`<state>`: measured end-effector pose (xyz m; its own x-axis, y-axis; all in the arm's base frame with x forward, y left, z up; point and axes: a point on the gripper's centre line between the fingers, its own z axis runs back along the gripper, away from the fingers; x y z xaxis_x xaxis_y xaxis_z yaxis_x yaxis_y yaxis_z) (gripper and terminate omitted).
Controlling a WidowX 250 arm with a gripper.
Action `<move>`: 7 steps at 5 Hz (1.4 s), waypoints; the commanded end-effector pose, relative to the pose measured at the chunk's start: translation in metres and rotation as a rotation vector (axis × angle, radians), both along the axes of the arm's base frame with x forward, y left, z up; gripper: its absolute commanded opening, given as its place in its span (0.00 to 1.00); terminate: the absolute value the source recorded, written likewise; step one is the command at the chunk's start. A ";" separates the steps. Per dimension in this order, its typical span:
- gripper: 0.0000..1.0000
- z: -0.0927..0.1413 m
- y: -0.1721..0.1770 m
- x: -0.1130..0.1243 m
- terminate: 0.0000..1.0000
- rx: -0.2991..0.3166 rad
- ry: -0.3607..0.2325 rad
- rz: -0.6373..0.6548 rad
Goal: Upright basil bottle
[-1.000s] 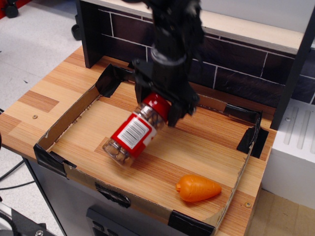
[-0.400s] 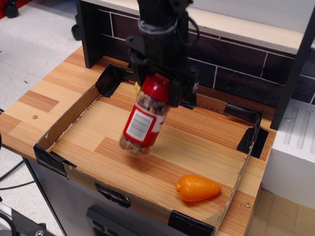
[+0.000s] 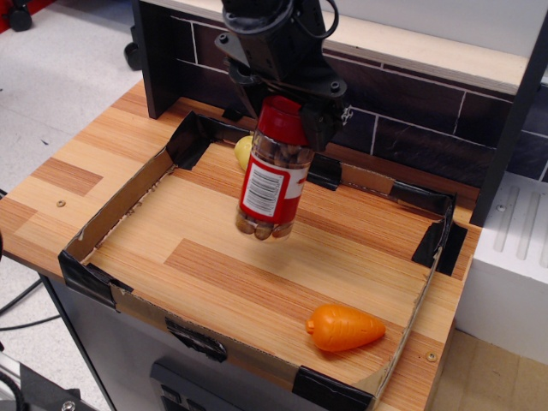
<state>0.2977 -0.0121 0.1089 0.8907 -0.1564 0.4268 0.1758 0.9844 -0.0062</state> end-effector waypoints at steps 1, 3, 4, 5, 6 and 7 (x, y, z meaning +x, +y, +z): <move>0.00 0.005 -0.001 0.005 0.00 0.012 -0.199 -0.012; 0.00 -0.013 0.001 -0.002 0.00 0.016 -0.218 -0.030; 0.00 -0.019 0.003 -0.007 0.00 0.017 -0.221 -0.040; 0.00 -0.021 0.006 -0.013 0.00 0.031 -0.190 -0.036; 1.00 -0.022 0.010 -0.022 0.00 0.051 -0.095 -0.060; 1.00 -0.003 0.018 -0.029 0.00 0.117 -0.007 -0.011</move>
<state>0.2642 0.0035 0.0927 0.9096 -0.2012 0.3636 0.1808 0.9794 0.0897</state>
